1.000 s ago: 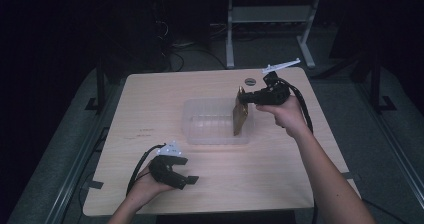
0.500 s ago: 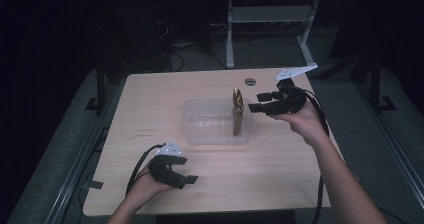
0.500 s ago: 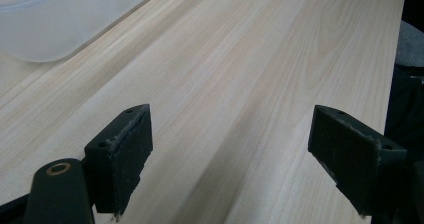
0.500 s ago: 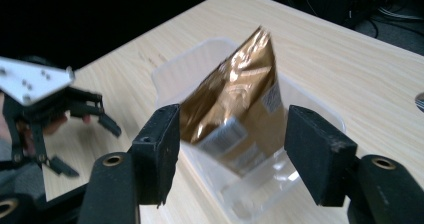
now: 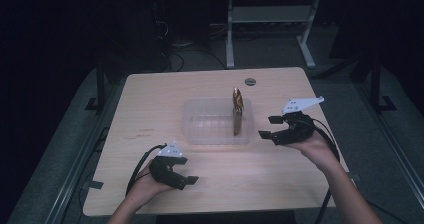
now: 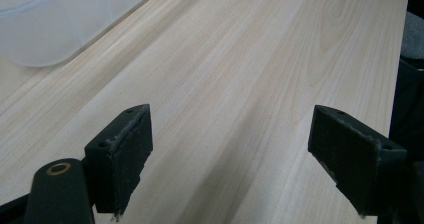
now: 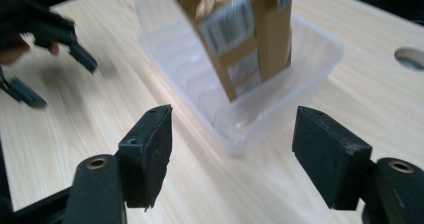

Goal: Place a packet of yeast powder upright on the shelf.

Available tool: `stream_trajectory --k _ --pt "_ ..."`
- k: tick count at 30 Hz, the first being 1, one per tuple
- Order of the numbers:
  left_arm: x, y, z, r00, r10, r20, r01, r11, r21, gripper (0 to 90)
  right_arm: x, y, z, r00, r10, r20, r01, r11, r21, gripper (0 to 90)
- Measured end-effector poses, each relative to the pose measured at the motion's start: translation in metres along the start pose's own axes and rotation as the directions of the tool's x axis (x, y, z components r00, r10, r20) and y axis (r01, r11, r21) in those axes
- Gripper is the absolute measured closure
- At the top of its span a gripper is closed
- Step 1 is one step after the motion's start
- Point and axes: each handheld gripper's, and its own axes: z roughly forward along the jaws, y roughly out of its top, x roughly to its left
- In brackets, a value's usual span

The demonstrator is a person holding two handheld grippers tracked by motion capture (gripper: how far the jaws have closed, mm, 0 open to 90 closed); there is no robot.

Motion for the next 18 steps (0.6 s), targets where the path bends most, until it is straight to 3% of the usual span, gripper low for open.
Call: stream_trajectory --k 11,18 --pt "-0.003 0.0 0.003 0.9996 0.027 -0.003 -0.026 0.9994 0.023 17.7 0.01 -0.042 0.009 0.9999 0.008 0.011 -0.009 0.999 0.042 25.9" --pt "-0.005 0.0 0.006 0.9974 0.072 -0.004 -0.072 0.9964 0.045 17.8 0.022 -0.065 0.022 0.9994 -0.035 0.0 0.035 0.995 0.094 23.0"
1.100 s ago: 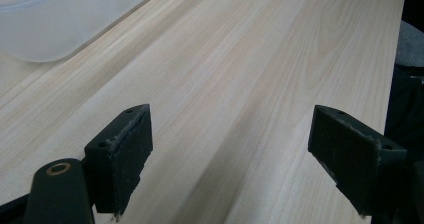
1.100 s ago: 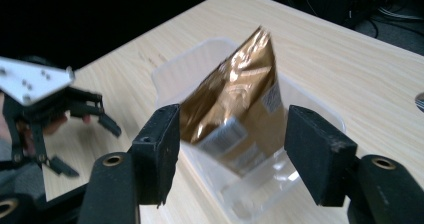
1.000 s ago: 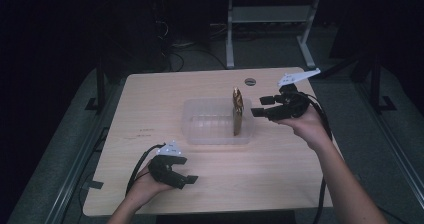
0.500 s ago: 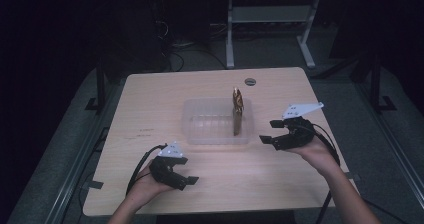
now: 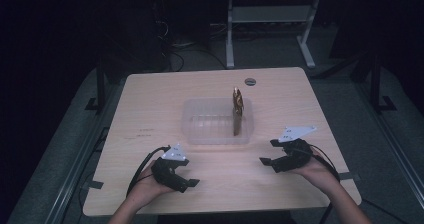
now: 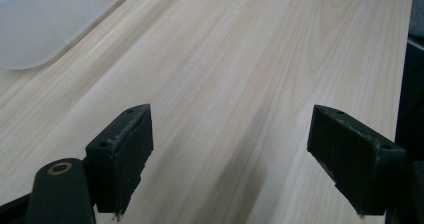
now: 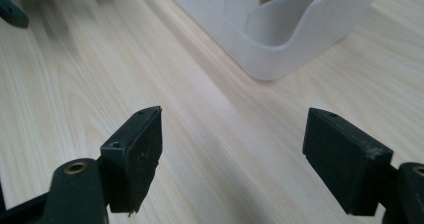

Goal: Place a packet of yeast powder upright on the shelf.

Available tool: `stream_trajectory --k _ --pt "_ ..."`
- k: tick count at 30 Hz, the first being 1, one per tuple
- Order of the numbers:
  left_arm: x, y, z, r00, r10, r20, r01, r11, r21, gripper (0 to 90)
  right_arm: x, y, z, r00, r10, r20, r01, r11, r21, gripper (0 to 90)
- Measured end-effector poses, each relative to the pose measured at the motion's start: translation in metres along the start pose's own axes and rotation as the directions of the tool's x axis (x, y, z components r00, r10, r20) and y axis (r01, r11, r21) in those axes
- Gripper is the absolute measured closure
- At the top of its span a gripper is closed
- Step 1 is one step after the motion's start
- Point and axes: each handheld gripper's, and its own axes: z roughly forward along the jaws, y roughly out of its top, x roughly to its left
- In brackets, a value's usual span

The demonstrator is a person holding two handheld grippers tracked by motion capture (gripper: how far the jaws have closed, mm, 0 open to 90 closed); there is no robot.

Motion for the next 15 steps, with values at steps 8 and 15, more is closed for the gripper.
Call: stream_trajectory --k 8,15 --pt "-0.004 0.002 0.005 0.9983 0.058 0.007 -0.058 0.9975 0.039 17.9 0.007 -0.004 0.019 0.9981 -0.061 -0.008 0.061 0.996 0.059 23.0" --pt "-0.006 0.003 0.007 0.9983 0.058 0.005 -0.058 0.9976 0.038 17.8 0.008 -0.006 0.021 0.9973 -0.072 -0.015 0.073 0.995 0.07 23.0"
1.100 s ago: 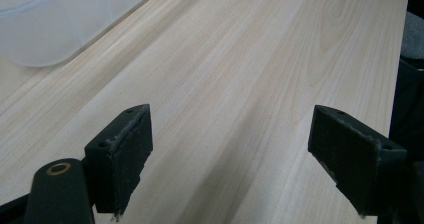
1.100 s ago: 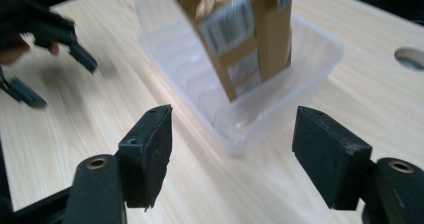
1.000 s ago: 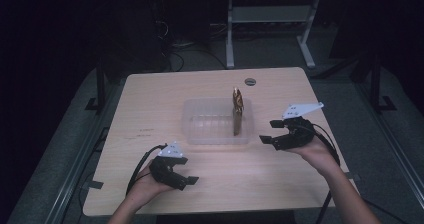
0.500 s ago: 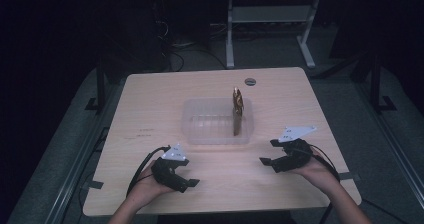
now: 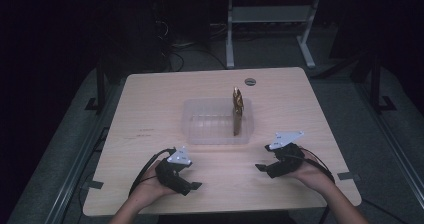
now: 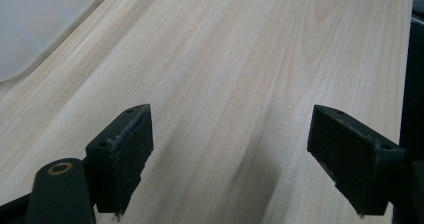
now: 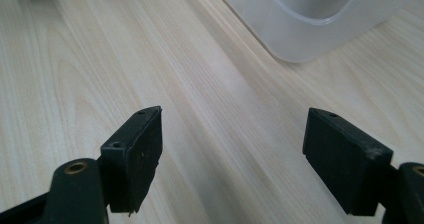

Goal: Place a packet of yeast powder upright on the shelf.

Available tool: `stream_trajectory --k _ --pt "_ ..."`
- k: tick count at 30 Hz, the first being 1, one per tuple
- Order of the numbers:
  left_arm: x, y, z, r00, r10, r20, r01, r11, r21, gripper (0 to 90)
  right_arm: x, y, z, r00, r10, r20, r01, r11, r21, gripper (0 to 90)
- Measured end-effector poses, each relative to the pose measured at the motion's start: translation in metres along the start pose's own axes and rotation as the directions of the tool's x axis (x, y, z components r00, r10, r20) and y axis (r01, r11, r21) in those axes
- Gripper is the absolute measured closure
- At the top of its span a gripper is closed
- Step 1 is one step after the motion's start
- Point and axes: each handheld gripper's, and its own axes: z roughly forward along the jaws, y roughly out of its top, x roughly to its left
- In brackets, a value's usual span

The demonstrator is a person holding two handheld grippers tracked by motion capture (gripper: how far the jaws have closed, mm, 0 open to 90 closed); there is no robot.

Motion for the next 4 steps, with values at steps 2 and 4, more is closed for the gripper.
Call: stream_trajectory --k 2,4 --pt "-0.0001 -0.0001 0.0 1.0 0.001 0.0 -0.001 1.0 -0.001 17.9 -0.0005 -0.0001 -0.0013 1.0 0.005 -0.001 -0.005 1.0 -0.005 23.0" --pt "0.0002 -0.0002 0.0001 1.0 0.0 0.0 0.0 1.0 0.0 17.8 -0.0014 -0.0004 -0.0019 1.0 0.004 0.0 -0.004 1.0 -0.012 23.0"
